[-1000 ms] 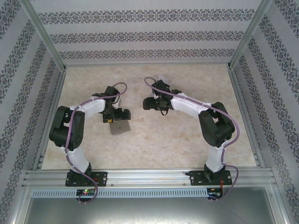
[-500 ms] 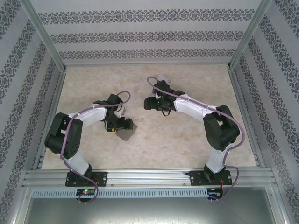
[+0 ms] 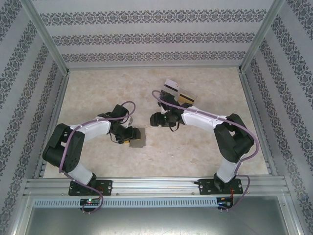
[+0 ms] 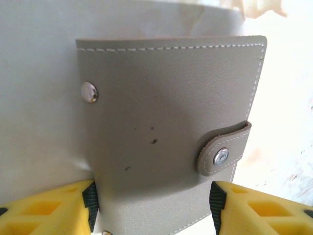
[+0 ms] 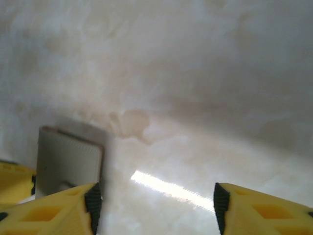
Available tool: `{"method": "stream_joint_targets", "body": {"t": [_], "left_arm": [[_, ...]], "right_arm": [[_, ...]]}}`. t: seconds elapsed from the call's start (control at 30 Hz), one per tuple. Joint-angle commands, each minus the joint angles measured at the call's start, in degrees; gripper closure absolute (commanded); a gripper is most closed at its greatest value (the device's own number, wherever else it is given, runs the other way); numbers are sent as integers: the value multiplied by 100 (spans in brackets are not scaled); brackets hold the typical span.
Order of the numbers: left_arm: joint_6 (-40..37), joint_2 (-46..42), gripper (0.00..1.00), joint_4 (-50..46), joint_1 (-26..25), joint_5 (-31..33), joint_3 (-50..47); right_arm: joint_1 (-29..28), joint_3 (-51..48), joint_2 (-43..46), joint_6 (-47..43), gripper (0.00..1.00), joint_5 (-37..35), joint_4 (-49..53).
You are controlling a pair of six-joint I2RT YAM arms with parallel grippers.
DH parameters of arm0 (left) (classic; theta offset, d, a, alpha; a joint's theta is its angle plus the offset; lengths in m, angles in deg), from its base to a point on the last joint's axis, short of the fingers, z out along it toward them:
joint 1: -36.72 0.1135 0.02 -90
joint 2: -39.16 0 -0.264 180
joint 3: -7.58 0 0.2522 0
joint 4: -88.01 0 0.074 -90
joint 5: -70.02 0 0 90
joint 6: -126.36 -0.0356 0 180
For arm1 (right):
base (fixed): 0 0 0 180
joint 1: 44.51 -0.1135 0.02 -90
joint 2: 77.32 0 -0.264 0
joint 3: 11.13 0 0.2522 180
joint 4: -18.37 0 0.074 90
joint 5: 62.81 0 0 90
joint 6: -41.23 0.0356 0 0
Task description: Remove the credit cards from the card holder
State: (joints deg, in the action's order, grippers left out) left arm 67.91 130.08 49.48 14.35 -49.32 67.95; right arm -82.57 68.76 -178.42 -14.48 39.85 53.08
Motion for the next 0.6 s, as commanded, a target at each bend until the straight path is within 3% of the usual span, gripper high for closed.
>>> {"method": "stream_joint_targets", "body": {"t": [0.0,0.37,0.57], "left_arm": [[245,-172,39,399,29,-6,-149],[516,-220,46,694,179,-247,-433],[591,-295,47,886,242,-498,-481]], "right_arm": [[-228,-73,-148,-15,42,348,6],[-616,290,-735,-116,66,535,67],[-625,440,-944,-140,67,673,78]]}}
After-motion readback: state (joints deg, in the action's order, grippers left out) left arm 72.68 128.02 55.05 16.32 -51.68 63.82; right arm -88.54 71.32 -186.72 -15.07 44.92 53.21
